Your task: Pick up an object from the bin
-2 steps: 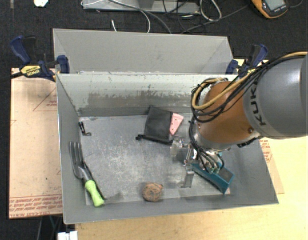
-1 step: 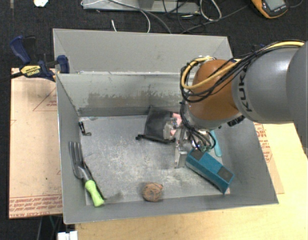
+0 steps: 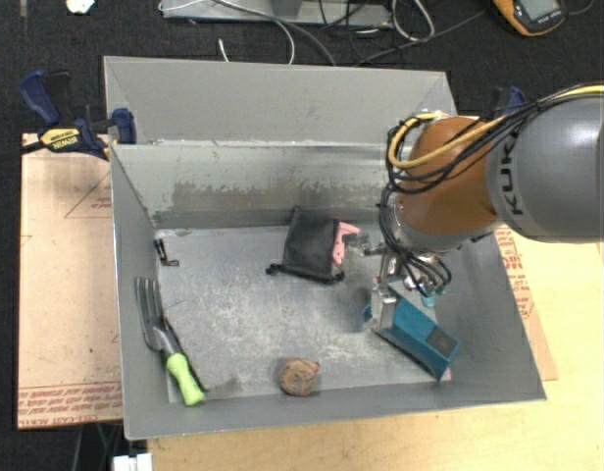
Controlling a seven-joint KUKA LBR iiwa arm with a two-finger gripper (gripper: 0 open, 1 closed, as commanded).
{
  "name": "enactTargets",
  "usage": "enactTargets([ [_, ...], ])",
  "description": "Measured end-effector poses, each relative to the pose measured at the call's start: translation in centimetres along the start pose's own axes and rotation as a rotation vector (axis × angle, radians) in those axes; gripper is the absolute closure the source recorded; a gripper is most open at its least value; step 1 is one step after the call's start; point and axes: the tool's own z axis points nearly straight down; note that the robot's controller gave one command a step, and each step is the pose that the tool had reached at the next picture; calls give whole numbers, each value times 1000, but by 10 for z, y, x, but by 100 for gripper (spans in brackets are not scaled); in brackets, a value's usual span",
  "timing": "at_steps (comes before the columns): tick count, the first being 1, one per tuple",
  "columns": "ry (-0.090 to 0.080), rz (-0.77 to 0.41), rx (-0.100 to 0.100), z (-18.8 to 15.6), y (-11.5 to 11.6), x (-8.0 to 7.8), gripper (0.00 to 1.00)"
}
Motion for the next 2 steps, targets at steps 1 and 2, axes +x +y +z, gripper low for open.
enactTargets([
  [1, -6, -43, 2, 2, 34, -48, 0],
  [2, 7, -35, 1, -57, 65, -40, 100],
])
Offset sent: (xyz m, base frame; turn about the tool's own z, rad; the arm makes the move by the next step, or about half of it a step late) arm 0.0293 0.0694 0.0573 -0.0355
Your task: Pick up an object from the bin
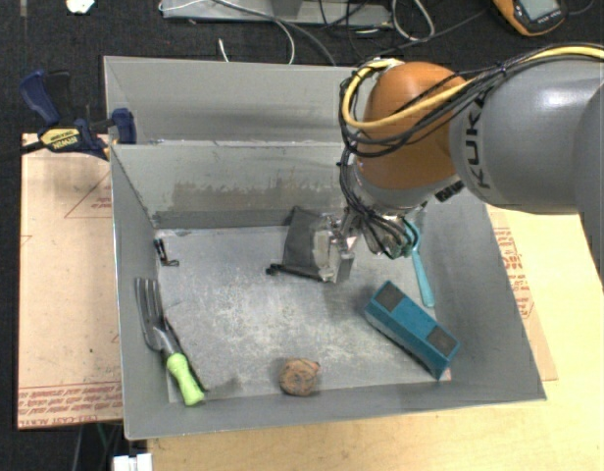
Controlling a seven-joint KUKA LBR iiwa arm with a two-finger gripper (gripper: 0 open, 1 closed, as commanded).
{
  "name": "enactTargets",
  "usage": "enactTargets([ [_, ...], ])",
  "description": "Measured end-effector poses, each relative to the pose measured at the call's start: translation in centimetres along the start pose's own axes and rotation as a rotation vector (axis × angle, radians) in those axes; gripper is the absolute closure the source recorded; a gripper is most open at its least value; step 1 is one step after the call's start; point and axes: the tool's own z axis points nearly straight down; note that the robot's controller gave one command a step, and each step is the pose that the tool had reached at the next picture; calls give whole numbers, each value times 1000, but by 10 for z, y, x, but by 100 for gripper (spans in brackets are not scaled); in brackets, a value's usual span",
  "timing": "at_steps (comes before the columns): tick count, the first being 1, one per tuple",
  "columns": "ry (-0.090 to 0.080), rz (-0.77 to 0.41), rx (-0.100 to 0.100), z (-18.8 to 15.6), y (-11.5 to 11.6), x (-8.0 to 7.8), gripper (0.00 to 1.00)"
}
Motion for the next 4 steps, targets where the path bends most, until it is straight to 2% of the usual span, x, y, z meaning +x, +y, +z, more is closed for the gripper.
enactTargets([
  [1, 0, 1, 0, 0, 0, 0, 100],
  [2, -9, 78, 1, 23, 7, -2, 100],
  [3, 1, 180, -2, 75, 14, -5, 100],
  [4, -4, 323, -3, 60, 26, 1, 0],
])
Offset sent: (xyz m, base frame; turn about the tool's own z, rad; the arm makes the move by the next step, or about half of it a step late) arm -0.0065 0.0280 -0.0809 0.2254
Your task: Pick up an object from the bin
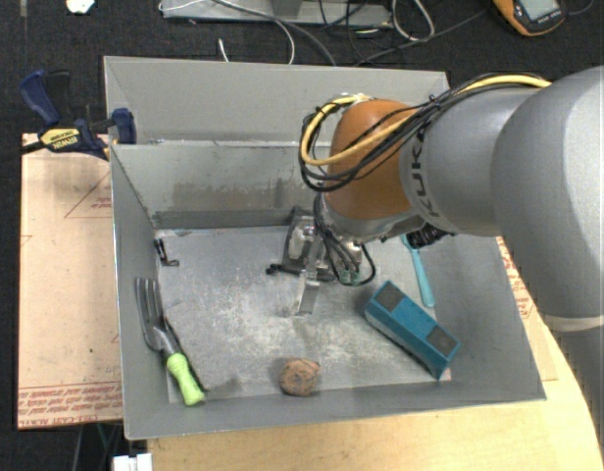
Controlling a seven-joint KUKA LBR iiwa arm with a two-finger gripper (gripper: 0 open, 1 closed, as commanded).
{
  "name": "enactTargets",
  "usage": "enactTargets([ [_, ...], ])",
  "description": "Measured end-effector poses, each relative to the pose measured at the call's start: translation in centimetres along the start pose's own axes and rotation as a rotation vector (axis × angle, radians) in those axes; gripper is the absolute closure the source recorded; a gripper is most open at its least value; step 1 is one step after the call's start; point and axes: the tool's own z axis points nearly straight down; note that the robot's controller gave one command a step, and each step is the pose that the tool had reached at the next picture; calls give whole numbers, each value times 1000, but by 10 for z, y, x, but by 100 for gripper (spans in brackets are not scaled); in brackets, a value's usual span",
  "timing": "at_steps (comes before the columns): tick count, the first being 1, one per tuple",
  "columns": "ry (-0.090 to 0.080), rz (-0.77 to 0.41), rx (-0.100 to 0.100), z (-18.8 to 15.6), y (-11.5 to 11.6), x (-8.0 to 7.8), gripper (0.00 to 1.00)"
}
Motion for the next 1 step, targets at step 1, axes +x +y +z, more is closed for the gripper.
enactTargets([
  [1, 0, 0, 0, 0, 0, 0, 0],
])
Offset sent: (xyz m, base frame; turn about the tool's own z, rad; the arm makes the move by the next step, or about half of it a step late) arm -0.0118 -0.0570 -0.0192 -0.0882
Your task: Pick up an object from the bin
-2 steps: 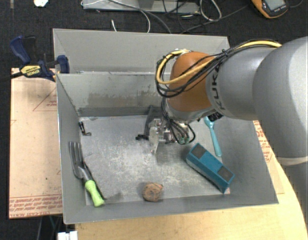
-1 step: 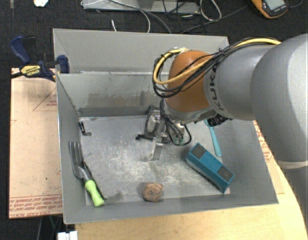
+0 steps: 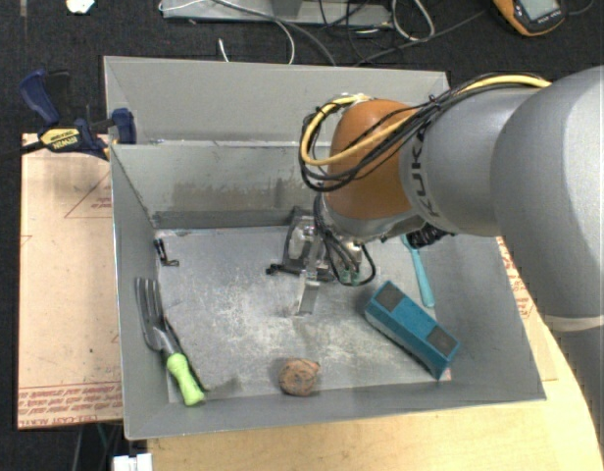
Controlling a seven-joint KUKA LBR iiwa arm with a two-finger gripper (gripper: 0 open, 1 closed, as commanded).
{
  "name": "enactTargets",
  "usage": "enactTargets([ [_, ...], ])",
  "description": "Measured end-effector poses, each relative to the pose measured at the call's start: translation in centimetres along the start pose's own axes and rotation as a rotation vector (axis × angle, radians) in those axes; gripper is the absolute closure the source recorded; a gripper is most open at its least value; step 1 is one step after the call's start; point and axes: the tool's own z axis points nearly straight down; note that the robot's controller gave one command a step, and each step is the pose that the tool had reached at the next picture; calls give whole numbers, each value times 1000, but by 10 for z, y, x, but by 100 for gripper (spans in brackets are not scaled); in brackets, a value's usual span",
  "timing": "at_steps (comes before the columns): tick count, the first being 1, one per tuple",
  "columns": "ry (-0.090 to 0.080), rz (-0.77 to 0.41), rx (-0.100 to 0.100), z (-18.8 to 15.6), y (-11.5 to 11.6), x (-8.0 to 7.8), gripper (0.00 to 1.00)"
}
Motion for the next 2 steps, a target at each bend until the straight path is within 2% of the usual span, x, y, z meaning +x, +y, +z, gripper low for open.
enactTargets([
  [1, -1, -69, -1, 14, -42, 3, 0],
  [2, -5, -82, -5, 19, -58, -23, 100],
])
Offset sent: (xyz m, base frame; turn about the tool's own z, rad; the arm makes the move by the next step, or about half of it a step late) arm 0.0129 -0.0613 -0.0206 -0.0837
